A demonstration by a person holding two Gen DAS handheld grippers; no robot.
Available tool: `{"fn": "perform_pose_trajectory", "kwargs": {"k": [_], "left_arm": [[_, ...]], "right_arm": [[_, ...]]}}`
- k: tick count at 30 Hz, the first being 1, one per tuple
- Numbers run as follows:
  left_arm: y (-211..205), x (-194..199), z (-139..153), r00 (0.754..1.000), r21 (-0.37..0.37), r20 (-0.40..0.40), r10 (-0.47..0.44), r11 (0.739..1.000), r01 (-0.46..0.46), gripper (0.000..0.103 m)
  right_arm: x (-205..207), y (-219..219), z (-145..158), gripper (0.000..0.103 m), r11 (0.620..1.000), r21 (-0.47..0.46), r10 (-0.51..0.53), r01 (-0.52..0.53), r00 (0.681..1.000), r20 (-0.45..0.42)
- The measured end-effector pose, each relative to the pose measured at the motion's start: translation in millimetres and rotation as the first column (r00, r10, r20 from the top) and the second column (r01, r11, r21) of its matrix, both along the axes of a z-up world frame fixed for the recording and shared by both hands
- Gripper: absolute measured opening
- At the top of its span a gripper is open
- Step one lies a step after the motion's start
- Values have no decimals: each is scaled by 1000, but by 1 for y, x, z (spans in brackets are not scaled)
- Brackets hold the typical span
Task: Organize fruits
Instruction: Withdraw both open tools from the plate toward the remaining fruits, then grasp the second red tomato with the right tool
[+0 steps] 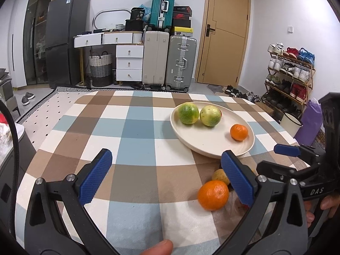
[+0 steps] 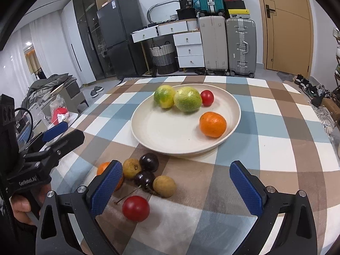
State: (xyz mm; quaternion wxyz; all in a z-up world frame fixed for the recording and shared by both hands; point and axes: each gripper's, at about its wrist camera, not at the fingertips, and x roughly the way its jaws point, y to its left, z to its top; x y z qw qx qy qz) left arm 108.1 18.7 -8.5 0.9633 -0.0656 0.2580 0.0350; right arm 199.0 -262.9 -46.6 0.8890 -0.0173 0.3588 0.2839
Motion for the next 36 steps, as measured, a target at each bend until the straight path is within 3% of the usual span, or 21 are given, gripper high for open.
{"fn": "perform_pose_trajectory", "kwargs": {"k": [10,25,30,36], "left_arm": [[-6,-6,1,1000,23,-3,-28,999,28,102],[-6,-6,-3,998,-8,-38,-43,999,43,102],[-6,-4,-4,997,-16,-43,-64,998,64,102],[-17,-2,-6,989,-1,-65,-129,992,129,102]], "right_arm": [[-22,1,-11,102,999,-18,34,-35,999,-37],[-27,17,-22,100,987,-88,125,-133,988,-91],[-29,23,-27,85,981,-90,163,-174,980,-115],[-34,27,-29,75,971,-104,201,-214,972,-122]]}}
